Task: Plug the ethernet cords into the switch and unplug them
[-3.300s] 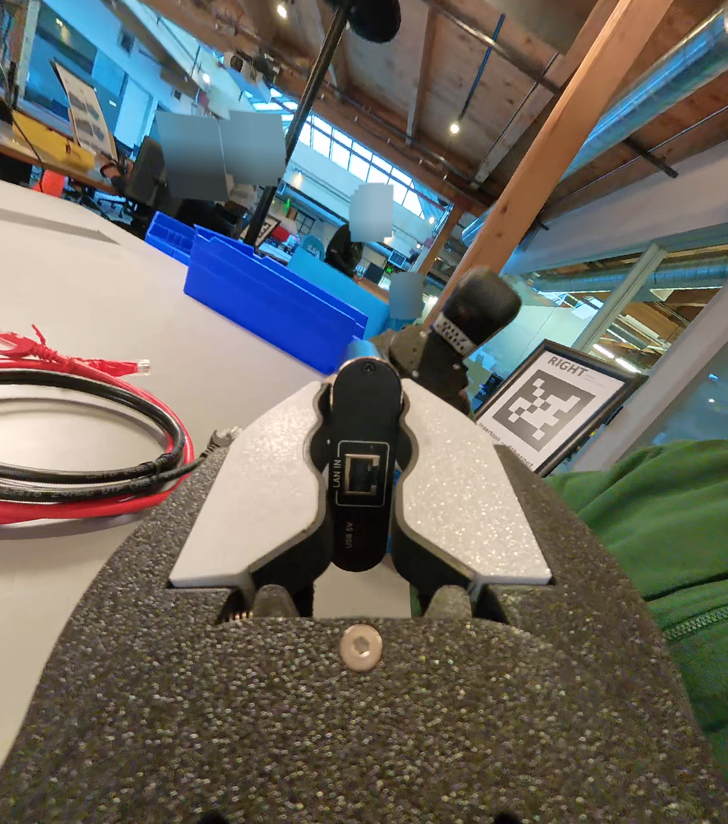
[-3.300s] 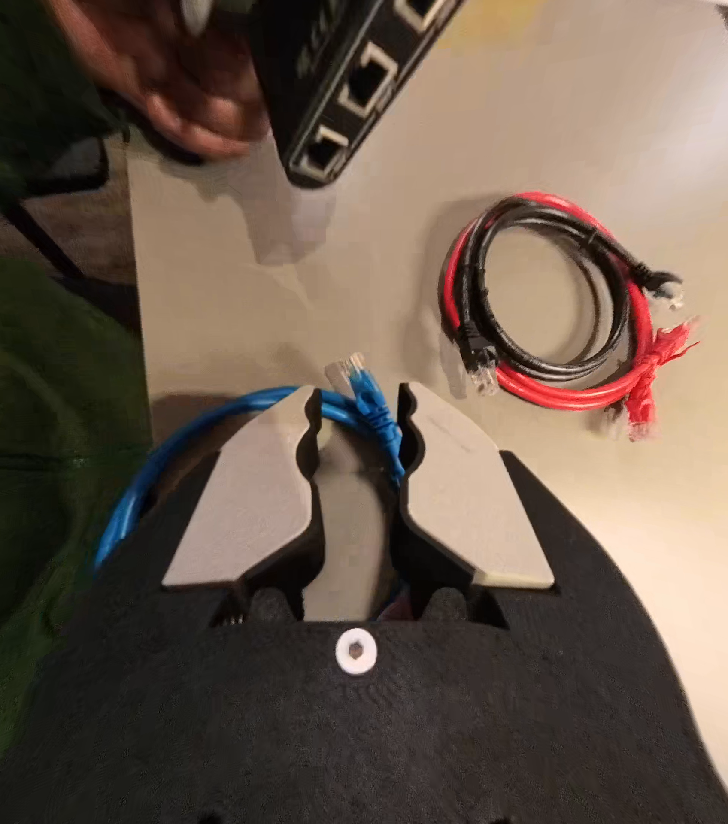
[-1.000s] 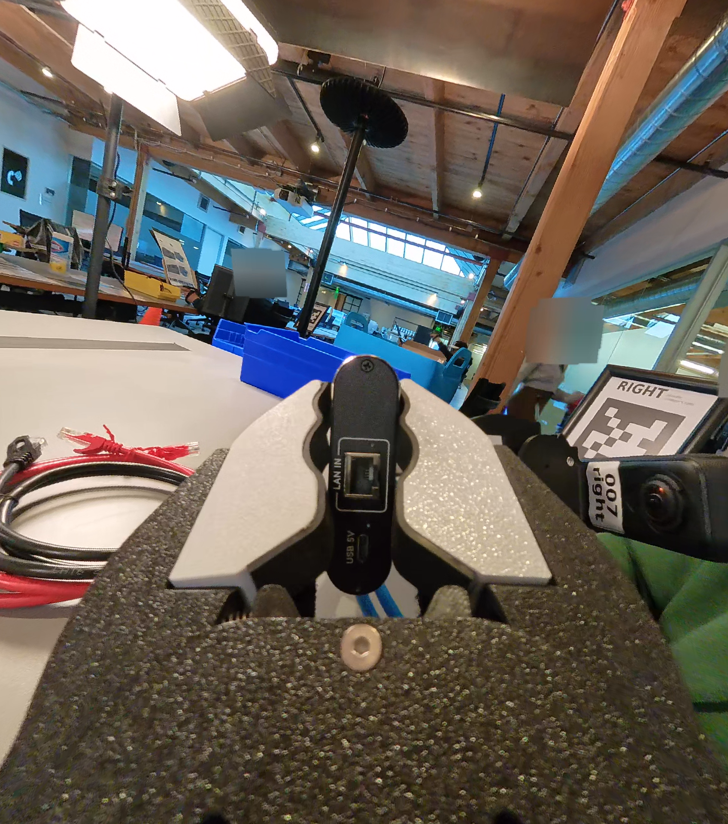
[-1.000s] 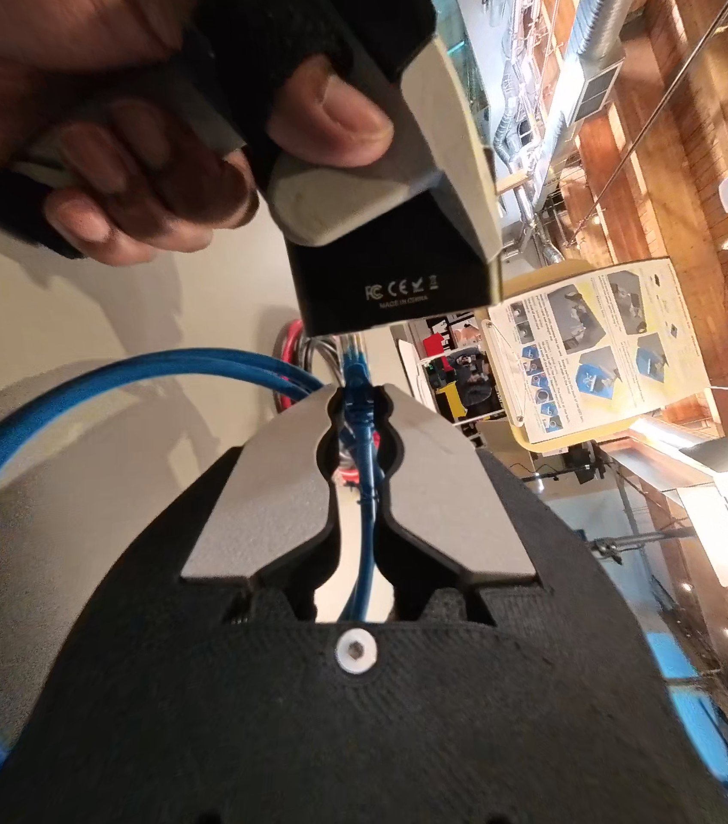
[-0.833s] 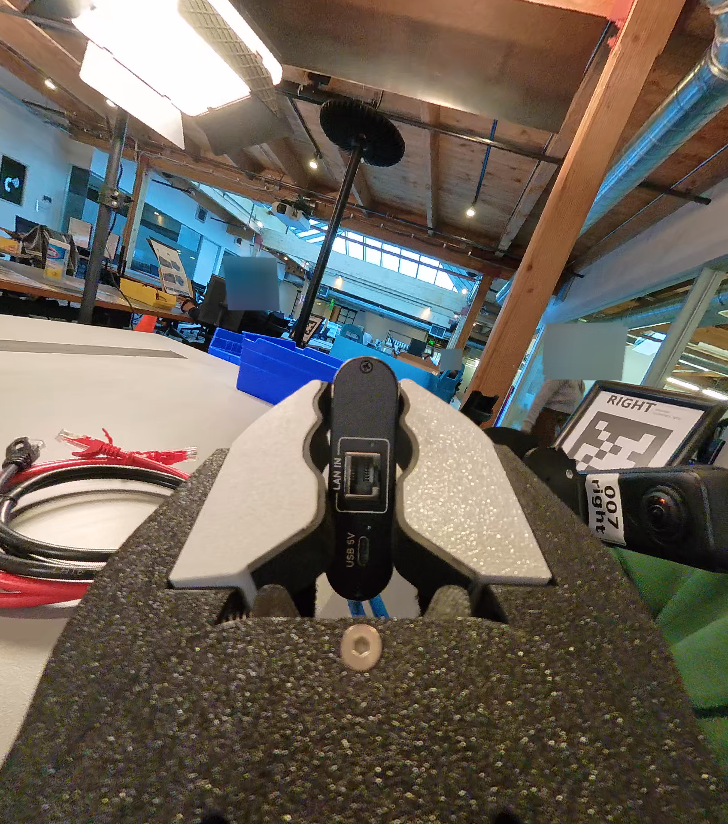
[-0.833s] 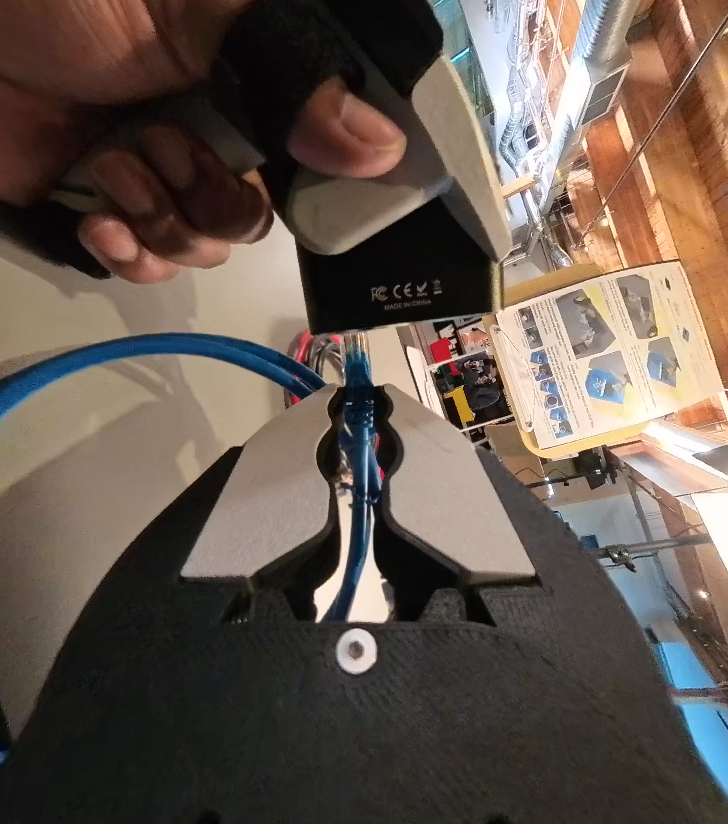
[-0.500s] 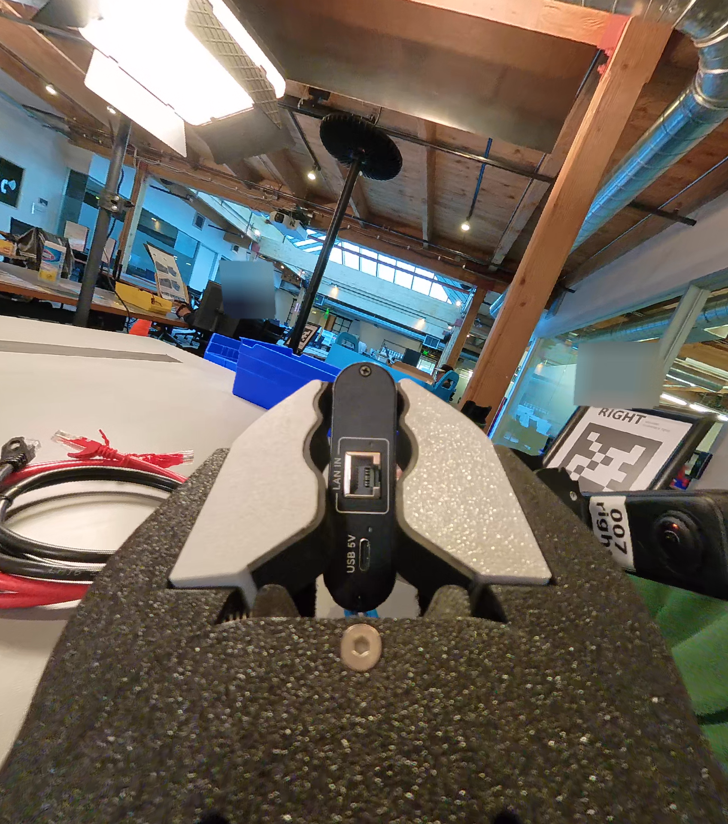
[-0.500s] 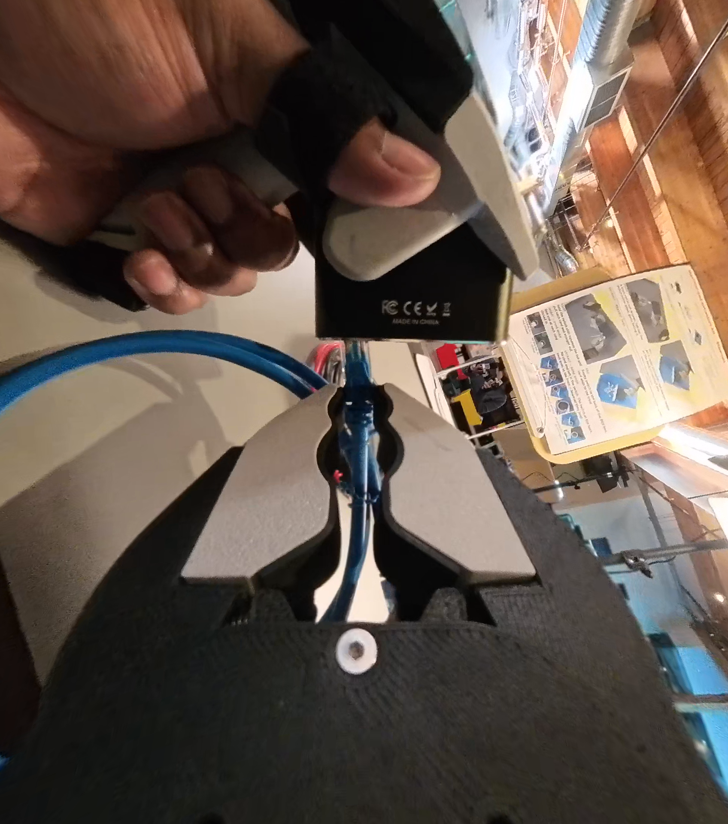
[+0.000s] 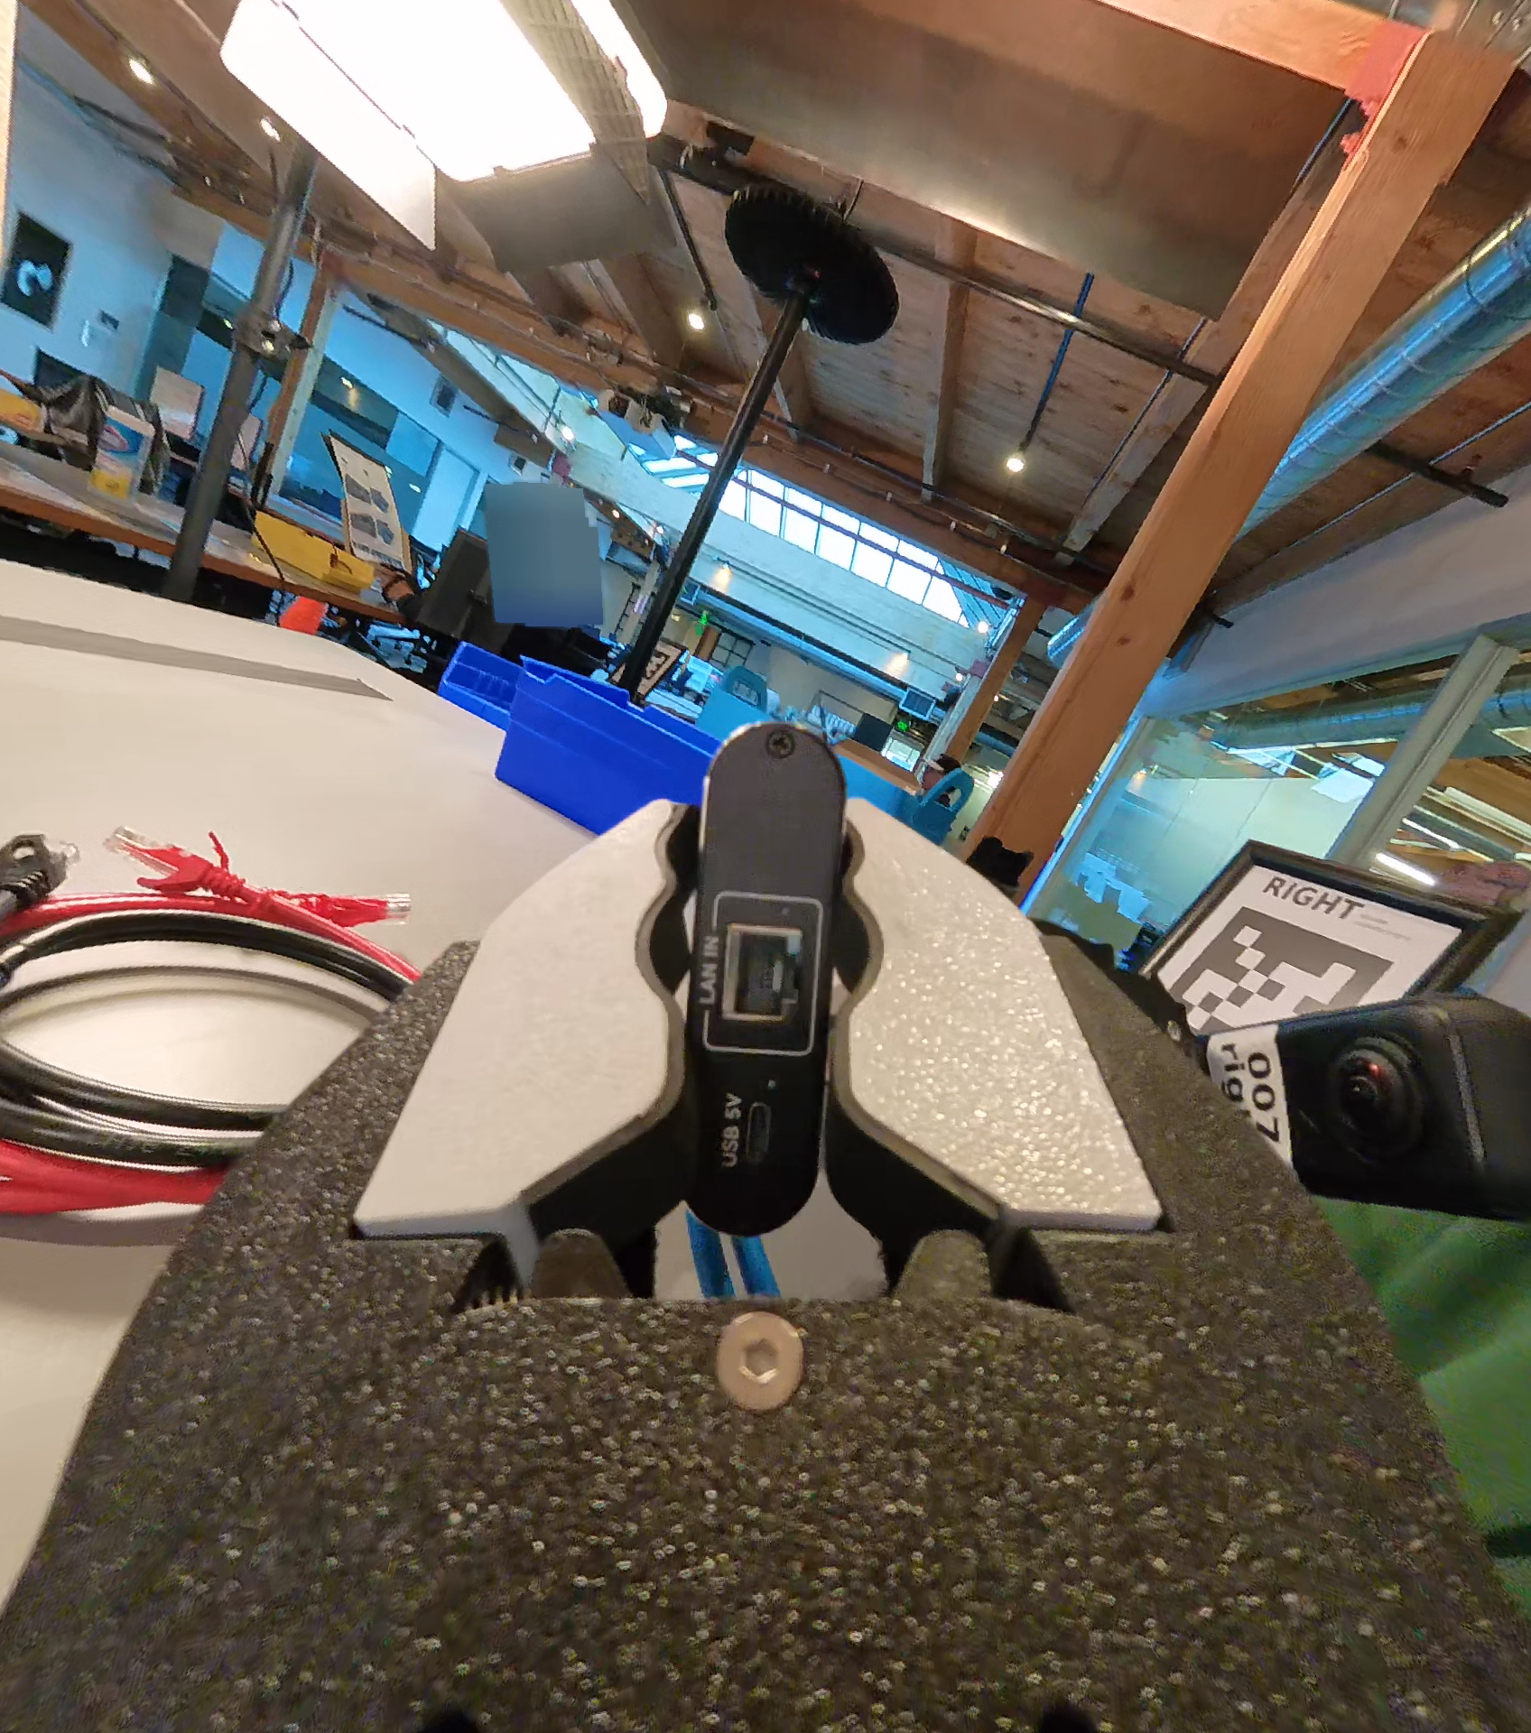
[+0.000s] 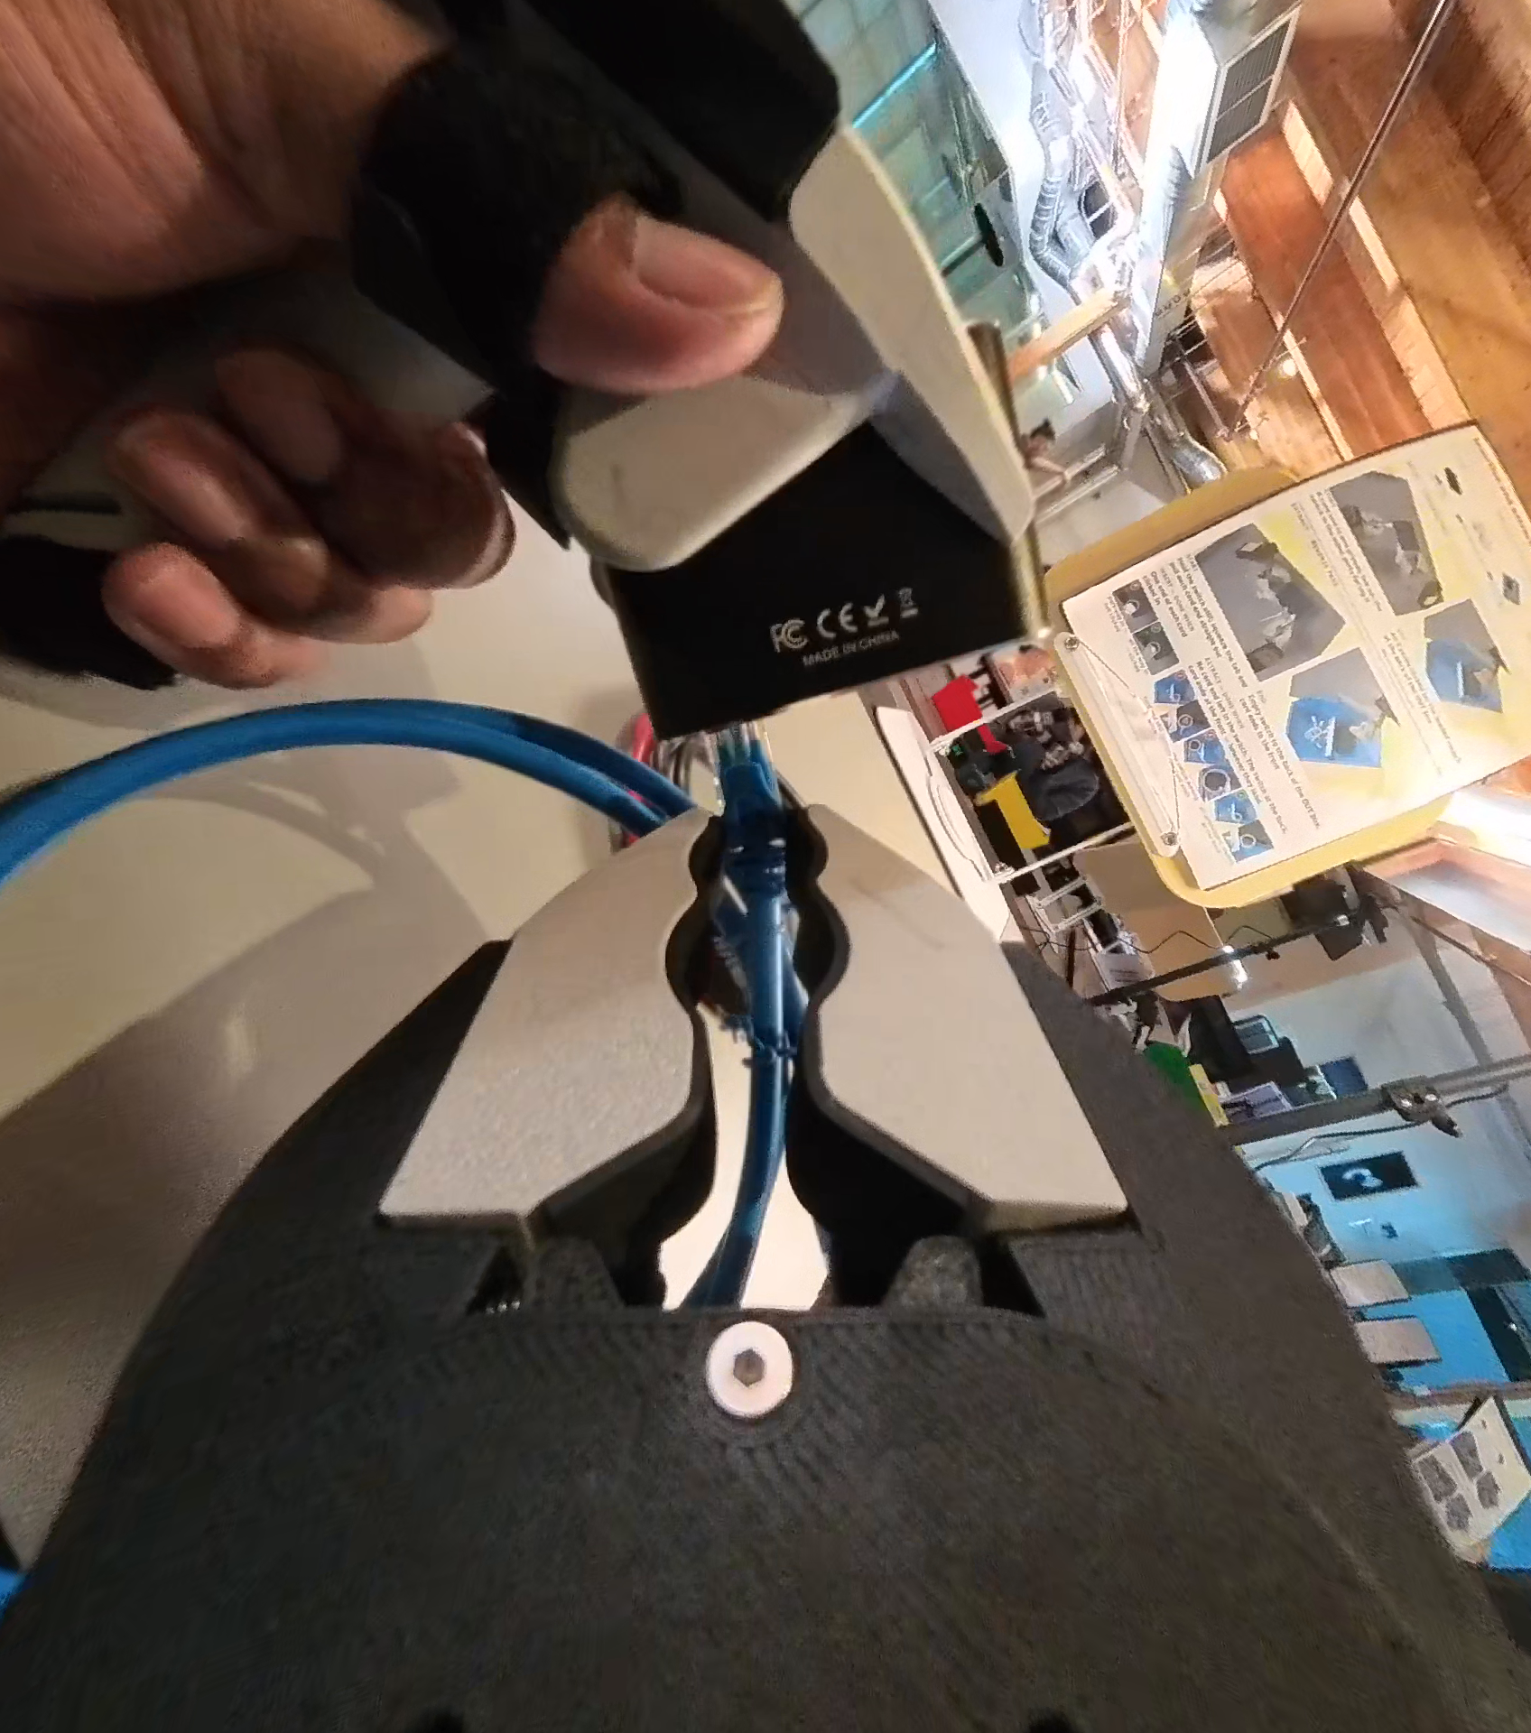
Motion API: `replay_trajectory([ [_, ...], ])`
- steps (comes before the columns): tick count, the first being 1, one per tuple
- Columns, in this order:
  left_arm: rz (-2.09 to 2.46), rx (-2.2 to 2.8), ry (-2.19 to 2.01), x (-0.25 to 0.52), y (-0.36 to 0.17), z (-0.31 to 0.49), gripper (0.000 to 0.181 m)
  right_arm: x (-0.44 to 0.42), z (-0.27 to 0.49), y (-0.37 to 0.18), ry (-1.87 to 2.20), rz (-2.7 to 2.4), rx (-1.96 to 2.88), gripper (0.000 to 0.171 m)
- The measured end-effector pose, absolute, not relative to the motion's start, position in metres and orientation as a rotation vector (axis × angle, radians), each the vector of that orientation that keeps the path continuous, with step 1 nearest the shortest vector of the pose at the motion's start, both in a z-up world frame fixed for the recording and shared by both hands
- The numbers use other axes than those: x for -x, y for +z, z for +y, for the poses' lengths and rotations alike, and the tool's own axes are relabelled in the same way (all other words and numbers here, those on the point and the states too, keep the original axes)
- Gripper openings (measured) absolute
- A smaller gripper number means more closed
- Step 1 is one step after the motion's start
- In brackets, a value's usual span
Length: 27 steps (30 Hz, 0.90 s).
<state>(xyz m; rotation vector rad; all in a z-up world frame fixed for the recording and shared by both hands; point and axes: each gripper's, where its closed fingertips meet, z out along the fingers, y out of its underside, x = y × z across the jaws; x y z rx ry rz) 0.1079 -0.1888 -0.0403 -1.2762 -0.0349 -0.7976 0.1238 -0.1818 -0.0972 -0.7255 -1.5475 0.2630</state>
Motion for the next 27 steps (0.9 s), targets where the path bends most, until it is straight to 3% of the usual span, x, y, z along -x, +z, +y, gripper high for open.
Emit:
replay_trajectory([
  [27,-0.126,1.304,-0.739,-0.117,-0.045,-0.173,0.029,-0.126,-0.179,-0.099,0.259,-1.586,0.672,0.012],
])
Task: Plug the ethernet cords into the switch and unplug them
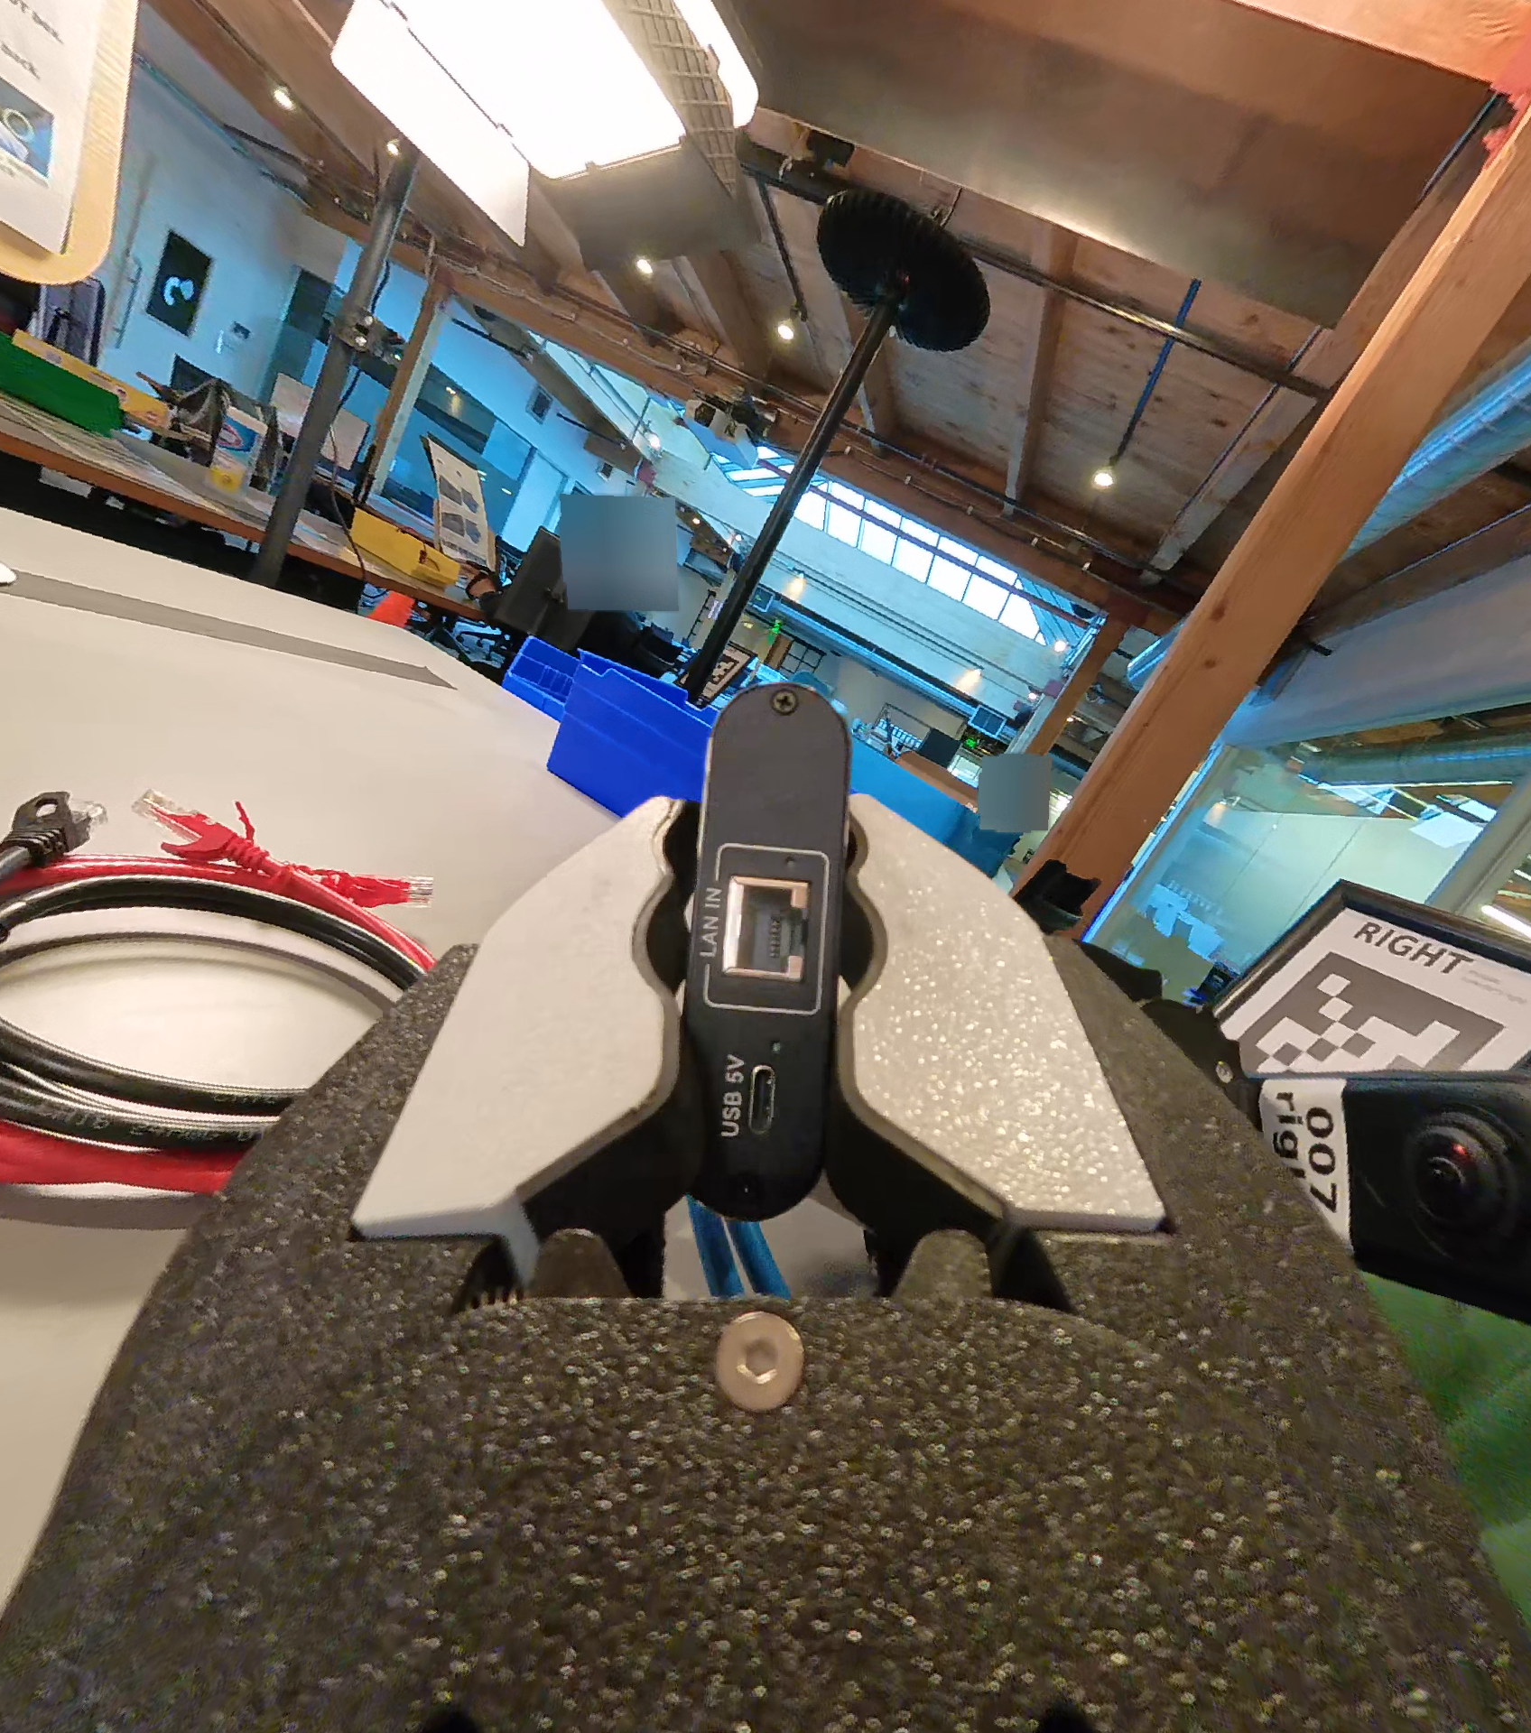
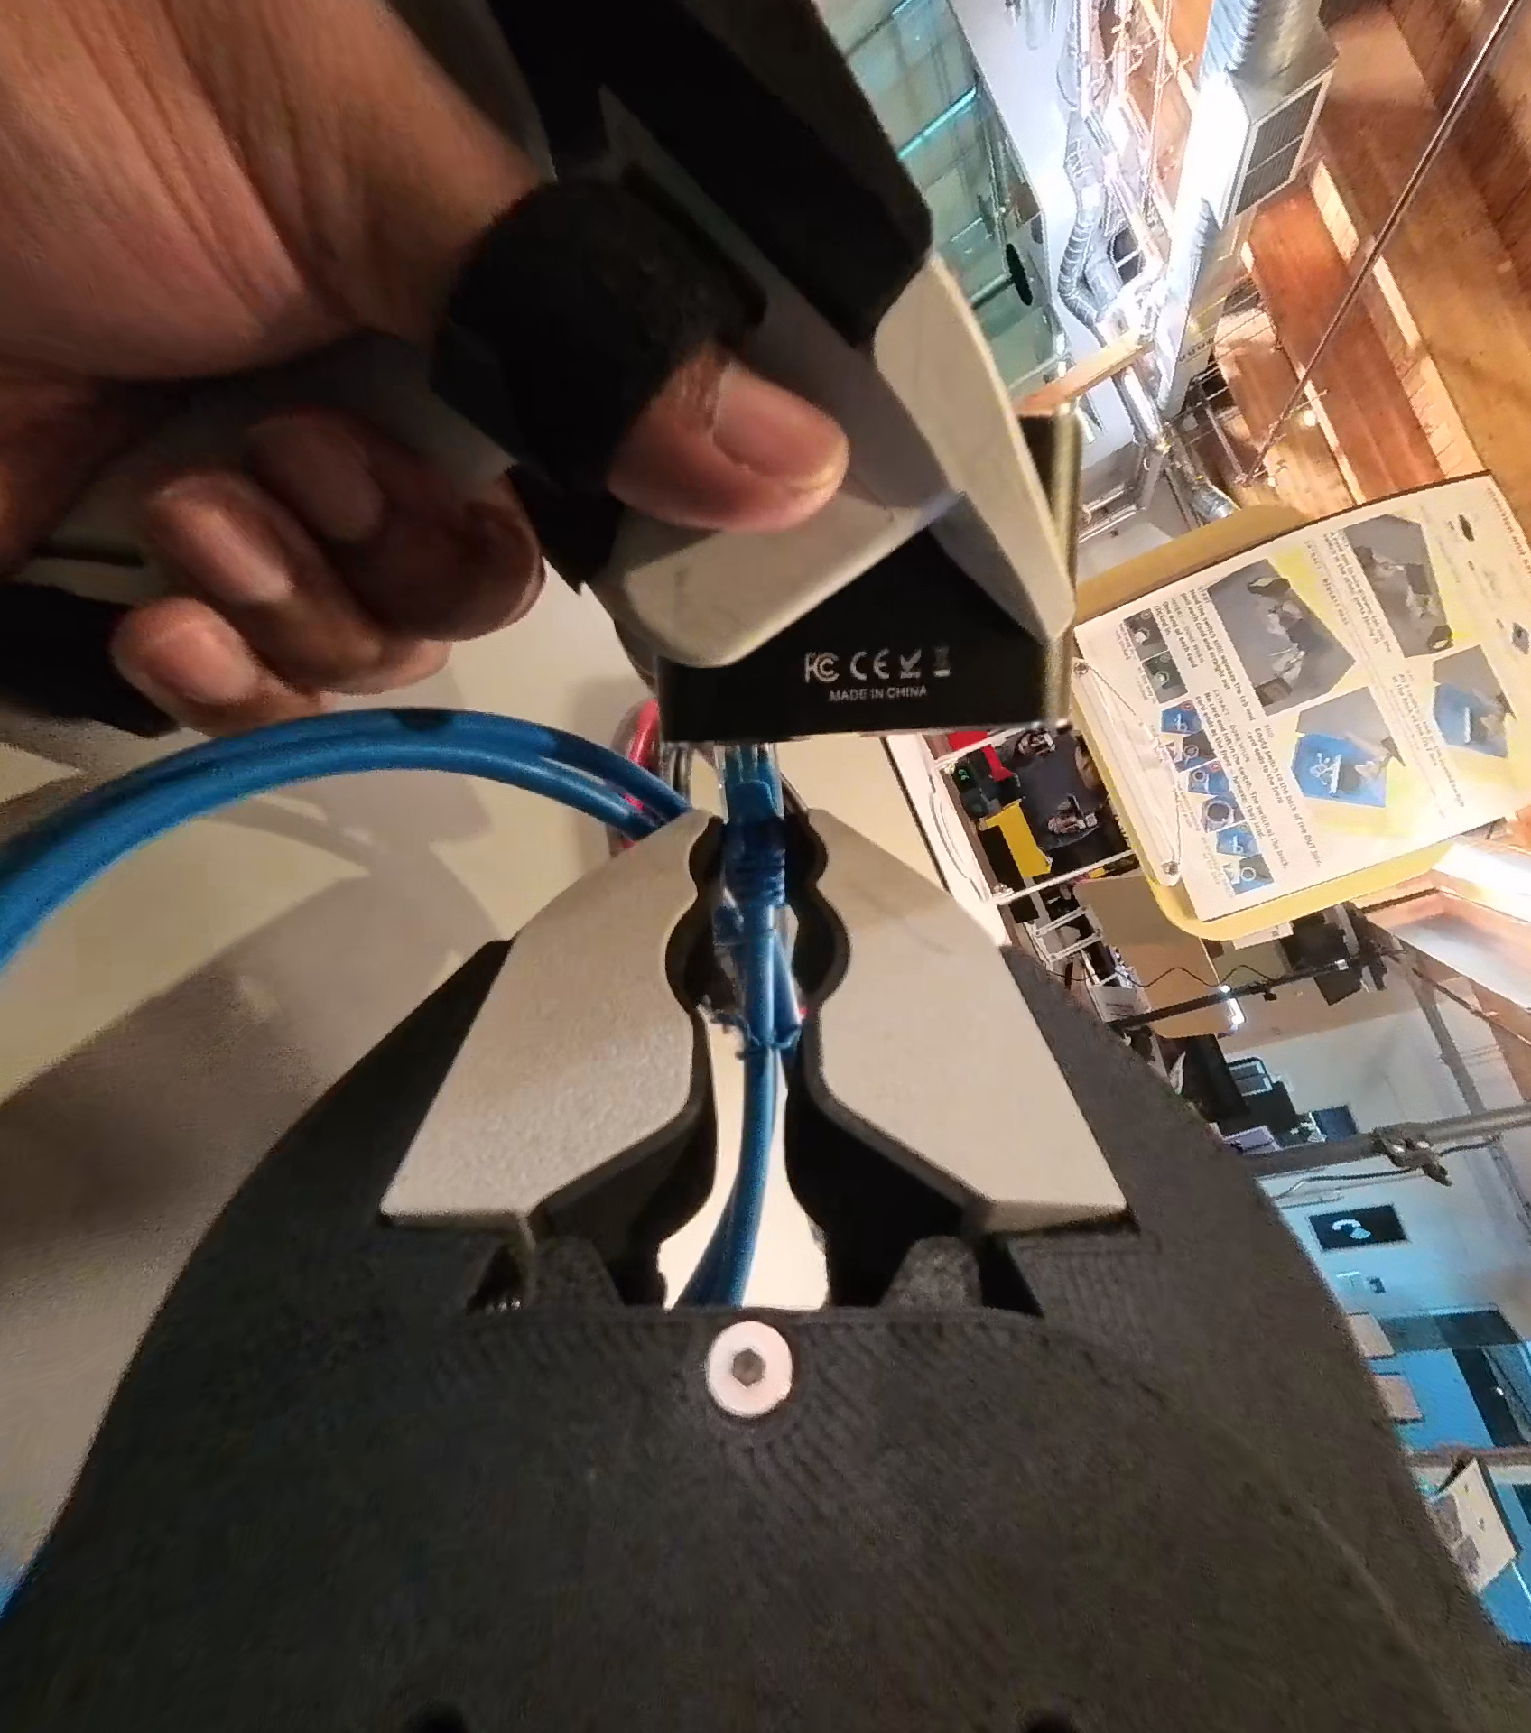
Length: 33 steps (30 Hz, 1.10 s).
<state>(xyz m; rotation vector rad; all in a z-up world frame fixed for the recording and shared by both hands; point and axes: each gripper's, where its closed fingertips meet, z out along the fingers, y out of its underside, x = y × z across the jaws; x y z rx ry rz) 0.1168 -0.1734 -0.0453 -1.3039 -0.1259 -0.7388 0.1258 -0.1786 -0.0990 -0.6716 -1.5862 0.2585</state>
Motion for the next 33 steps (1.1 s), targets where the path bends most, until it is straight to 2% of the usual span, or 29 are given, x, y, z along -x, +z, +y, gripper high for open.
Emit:
replay_trajectory([
  [8,-0.152,1.287,-0.665,-0.115,-0.044,-0.172,0.029,-0.121,-0.176,-0.099,0.299,-1.551,0.741,0.012],
  [21,-0.068,1.343,-0.85,-0.124,-0.048,-0.178,0.029,-0.13,-0.165,-0.078,0.256,-1.515,0.609,0.013],
  [33,-0.087,1.309,-0.801,-0.129,-0.045,-0.175,0.03,-0.132,-0.16,-0.076,0.221,-1.49,0.666,0.014],
])
